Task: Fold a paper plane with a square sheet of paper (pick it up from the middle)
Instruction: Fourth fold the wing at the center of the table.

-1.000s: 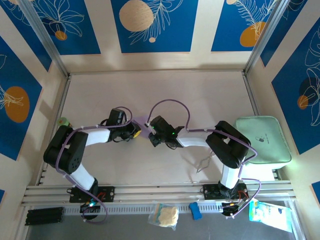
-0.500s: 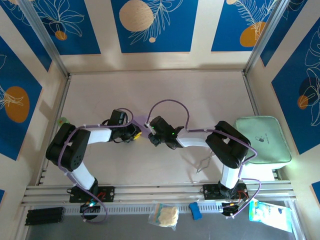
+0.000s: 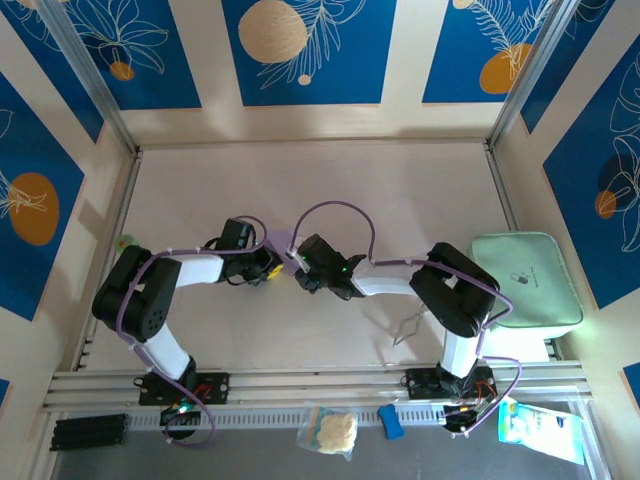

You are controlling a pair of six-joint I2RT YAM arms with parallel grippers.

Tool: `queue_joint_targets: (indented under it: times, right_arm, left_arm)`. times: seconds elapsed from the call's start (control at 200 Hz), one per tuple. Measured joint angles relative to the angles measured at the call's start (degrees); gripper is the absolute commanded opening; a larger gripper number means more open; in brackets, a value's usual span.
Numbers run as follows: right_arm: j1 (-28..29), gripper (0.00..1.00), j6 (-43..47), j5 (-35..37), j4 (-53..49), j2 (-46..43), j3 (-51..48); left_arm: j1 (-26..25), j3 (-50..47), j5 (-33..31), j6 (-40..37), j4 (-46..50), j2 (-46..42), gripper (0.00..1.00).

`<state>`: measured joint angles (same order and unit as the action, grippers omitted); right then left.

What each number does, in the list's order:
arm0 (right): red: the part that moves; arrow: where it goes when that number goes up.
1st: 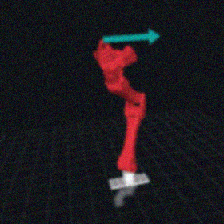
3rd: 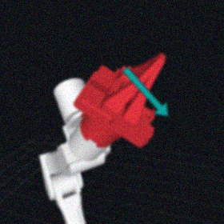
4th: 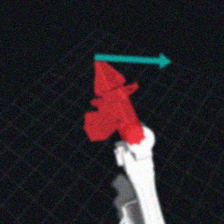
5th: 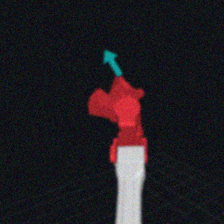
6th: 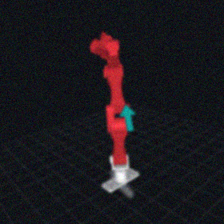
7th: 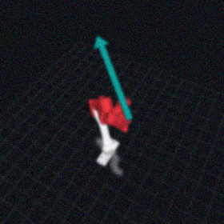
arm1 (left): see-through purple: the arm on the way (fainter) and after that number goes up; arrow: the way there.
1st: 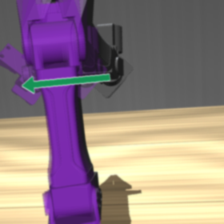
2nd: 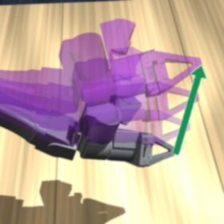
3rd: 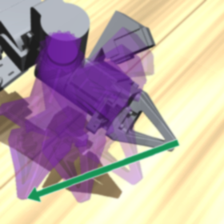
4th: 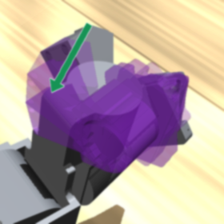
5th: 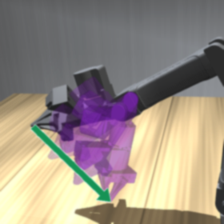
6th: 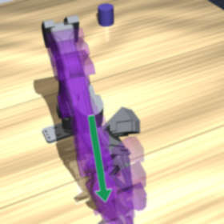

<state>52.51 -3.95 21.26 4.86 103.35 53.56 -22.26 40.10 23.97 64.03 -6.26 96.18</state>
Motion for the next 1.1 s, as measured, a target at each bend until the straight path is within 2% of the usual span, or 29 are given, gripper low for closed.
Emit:
queue_joint_targets:
  times: [0.43, 0.685, 0.89, 1.101]
  right_arm:
    - [1.11, 0.21, -0.04, 4.52, 0.52, 1.90, 0.00]
    - [1.11, 0.10, 0.15, 4.81, 0.76, 1.90, -0.02]
    - [0.66, 0.06, -0.09, 1.97, 0.55, 1.90, -0.02]
    - [-1.44, 0.05, -2.08, -4.33, 0.61, 1.90, -0.02]
  left_arm:
    - [0.00, 0.22, 0.00, 0.00, 0.33, 0.07, 0.18]
    - [0.00, 0.22, 0.00, 0.00, 0.33, 0.07, 0.18]
    - [0.00, 0.22, -0.15, -0.02, 0.35, -0.17, 0.19]
    - [-0.02, 0.17, -1.09, -0.04, 1.60, -2.71, 0.21]
